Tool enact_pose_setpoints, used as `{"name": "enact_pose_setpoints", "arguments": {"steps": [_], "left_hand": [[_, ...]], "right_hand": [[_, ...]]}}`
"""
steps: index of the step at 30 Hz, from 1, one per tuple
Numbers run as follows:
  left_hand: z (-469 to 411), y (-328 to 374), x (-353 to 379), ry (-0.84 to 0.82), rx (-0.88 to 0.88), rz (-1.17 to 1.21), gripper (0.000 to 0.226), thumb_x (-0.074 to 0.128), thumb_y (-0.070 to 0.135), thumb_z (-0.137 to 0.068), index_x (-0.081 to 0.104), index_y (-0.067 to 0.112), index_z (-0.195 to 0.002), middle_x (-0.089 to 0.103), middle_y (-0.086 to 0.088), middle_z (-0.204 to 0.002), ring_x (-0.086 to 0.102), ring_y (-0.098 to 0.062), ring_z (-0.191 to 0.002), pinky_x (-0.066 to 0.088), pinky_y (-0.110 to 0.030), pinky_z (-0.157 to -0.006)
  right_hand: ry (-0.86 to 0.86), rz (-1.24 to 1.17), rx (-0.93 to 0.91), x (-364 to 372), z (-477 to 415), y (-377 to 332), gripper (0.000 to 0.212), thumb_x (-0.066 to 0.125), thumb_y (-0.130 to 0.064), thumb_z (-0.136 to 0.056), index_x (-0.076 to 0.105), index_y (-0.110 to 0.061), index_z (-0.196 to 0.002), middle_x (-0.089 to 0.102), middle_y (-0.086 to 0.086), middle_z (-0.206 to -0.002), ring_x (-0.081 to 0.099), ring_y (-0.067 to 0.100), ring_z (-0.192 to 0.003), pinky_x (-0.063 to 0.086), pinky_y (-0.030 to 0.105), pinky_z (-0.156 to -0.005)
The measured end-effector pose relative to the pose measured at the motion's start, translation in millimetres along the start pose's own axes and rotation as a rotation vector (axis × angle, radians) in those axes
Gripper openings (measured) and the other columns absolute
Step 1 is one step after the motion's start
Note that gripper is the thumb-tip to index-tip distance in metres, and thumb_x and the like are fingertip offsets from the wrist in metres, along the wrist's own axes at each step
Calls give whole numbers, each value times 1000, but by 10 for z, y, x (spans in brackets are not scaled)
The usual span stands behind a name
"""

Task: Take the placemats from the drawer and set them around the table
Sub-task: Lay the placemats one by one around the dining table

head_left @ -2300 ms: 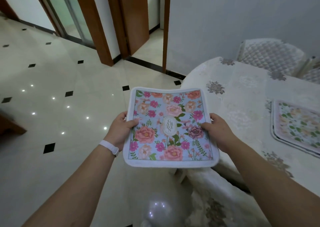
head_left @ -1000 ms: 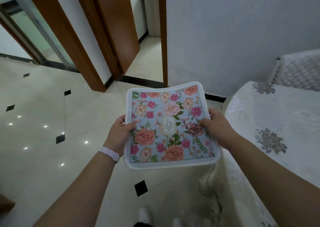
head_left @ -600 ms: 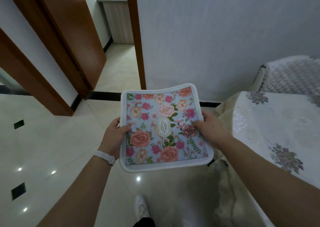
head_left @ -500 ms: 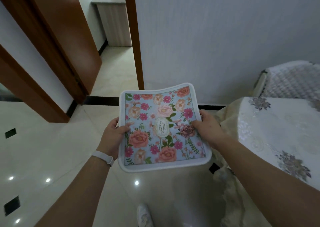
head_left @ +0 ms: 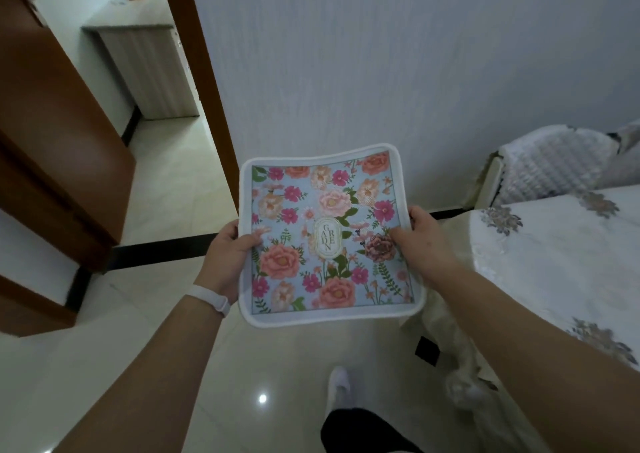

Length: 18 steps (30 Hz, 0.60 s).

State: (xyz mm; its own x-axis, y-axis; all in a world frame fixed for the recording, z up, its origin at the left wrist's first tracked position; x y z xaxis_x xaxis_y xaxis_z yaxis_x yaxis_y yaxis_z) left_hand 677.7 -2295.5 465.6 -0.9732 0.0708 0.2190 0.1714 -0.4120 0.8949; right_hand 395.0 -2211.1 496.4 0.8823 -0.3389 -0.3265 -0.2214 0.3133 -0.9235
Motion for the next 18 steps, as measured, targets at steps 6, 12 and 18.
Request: {"name": "enact_pose_setpoints", "arguments": {"steps": [6, 12, 18], "left_hand": [[-795, 268, 273, -7, -23, -55, 28, 59, 2, -89, 58, 13, -115, 70, -17, -103, 72, -34, -79, 59, -44, -61], [-1735, 676, 771, 35, 0, -163, 31, 61, 3, -89, 53, 20, -114, 68, -16, -106, 72, -33, -80, 59, -43, -61], [-2493, 1086, 1488, -22, 76, -201, 40, 61, 2, -89, 52, 17, -125, 69, -15, -106, 72, -32, -82, 59, -44, -64]], "right_hand": [[6, -22, 29, 29, -876, 21, 18, 58, -14, -94, 56, -18, -112, 71, 2, -97, 73, 13, -73, 53, 19, -48], [-17, -105, 77, -127, -1962, -109, 20, 60, -11, -93, 57, -15, -112, 72, 7, -98, 74, 21, -76, 61, 36, -61], [26, -147, 70, -629, -2779, -354, 21, 59, -10, -93, 54, -16, -113, 70, 5, -96, 72, 14, -68, 54, 22, -48]]}}
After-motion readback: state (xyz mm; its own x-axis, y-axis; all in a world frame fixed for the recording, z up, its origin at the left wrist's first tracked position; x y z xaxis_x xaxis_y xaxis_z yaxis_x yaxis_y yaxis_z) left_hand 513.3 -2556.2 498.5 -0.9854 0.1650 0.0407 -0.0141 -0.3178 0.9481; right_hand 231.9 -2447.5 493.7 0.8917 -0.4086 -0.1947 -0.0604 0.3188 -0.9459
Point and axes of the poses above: each hand's wrist, its own z-axis away from the middle knuckle, its own x-axis out of the palm, y = z × x, the point moved 2 cm from there along -z, towards the middle knuckle
